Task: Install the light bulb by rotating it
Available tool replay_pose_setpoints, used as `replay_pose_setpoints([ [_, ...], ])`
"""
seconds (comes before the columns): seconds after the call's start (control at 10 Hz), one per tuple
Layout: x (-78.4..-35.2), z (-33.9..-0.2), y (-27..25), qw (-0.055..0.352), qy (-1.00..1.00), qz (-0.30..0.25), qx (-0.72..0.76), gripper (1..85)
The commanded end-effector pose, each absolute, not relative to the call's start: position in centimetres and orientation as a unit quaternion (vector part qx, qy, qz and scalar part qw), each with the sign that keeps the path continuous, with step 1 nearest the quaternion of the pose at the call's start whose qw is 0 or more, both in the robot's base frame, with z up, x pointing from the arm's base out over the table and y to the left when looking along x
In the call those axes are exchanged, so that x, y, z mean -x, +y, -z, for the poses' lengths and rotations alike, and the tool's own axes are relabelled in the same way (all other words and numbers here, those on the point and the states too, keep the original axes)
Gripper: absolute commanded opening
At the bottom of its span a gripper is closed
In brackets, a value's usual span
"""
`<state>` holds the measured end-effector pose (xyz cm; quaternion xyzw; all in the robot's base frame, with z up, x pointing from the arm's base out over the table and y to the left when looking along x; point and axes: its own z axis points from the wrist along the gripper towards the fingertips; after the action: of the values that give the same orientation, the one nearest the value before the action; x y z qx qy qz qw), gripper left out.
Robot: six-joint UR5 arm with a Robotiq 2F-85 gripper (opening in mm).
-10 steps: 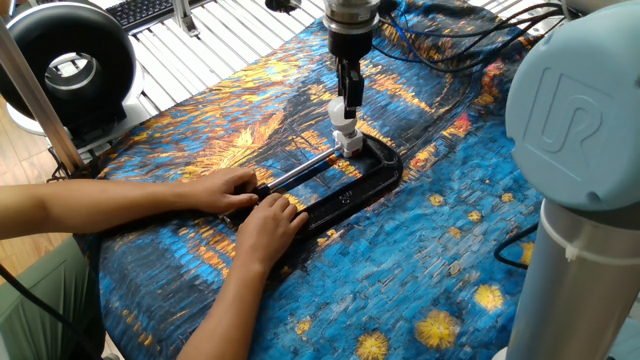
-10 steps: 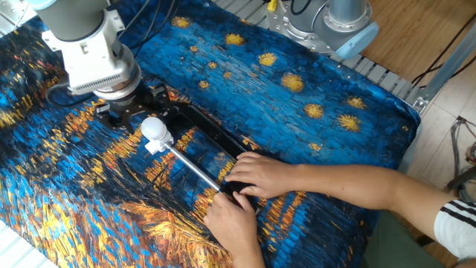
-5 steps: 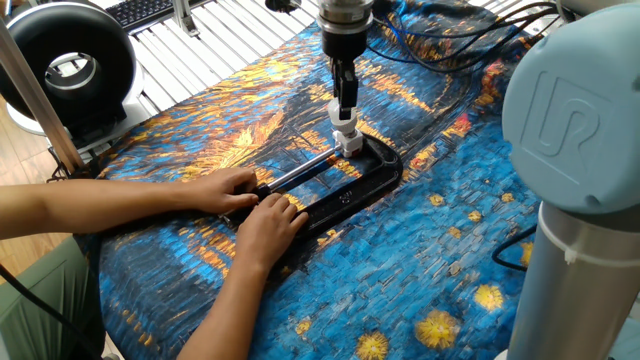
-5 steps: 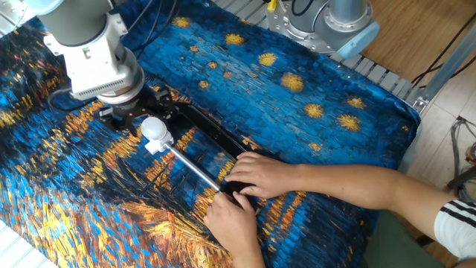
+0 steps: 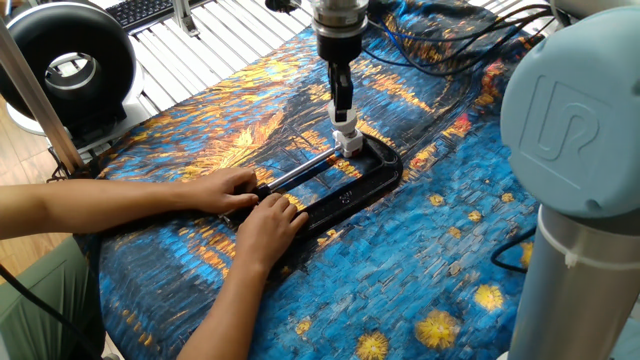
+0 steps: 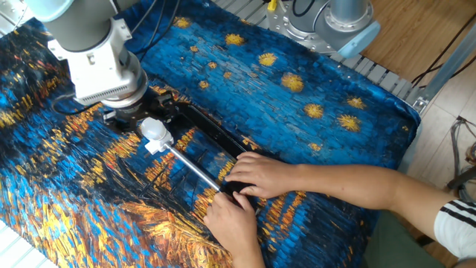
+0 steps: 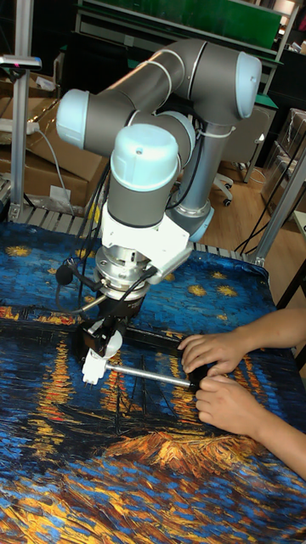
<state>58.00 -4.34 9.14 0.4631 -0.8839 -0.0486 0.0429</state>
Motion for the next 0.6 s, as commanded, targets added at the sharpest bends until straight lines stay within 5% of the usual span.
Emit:
replay_pose_setpoints([
  [0.0,-58.03,-9.29,-4.90,0.041,-0.894,0.038,-0.444,45.0],
  [0.5,-58.65,-10.23,-4.67,0.012,-0.935,-0.004,-0.354,26.0],
])
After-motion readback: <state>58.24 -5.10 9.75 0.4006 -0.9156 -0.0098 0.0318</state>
